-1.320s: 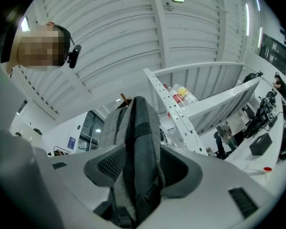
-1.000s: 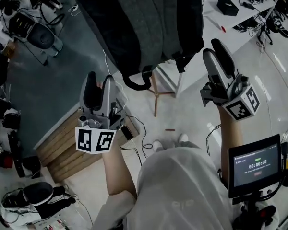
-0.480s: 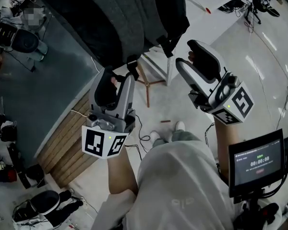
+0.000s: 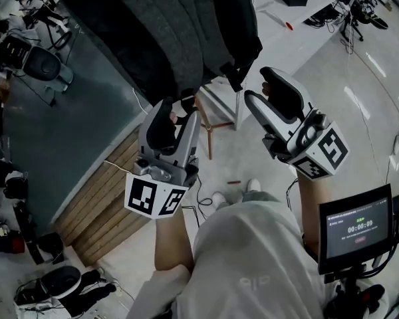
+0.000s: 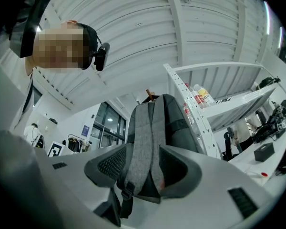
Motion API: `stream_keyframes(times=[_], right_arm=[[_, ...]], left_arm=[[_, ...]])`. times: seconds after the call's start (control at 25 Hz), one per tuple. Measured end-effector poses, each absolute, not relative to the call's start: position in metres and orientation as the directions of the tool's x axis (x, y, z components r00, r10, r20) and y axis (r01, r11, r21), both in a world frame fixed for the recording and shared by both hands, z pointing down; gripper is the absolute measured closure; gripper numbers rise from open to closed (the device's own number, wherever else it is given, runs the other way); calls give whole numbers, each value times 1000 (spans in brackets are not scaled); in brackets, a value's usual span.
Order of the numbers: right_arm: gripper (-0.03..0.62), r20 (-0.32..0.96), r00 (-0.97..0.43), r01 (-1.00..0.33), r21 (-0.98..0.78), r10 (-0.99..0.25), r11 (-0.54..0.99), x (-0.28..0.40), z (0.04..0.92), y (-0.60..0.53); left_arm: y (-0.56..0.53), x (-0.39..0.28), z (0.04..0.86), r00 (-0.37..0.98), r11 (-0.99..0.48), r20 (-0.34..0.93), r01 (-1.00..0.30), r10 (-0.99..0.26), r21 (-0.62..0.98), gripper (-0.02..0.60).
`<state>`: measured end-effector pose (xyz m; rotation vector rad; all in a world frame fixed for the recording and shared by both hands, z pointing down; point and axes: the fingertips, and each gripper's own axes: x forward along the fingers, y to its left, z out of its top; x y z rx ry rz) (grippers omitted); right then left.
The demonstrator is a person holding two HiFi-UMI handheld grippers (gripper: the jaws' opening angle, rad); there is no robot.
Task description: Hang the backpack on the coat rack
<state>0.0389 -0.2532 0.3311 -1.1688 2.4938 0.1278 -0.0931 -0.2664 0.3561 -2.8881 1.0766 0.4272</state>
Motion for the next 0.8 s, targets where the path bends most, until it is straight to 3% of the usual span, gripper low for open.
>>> stream_keyframes(times=[0.08,0.2,0.8], right_arm=[[365,-392,-579,-753,-79,-714,654,36,326,-252],[431,-407,-579,-750,-76,-707,657,35,325,-253],[431,-390,-575,-763,-61,-719,644,35,326,-262]], left_arm=[[-265,-92,353,726,-762,-265,-645,-634,57,367],[-266,-92,350,722,-758,-271,-651,-636,45,368],[-276,-93,349,721,-753,-260,-657,-642,38,368]])
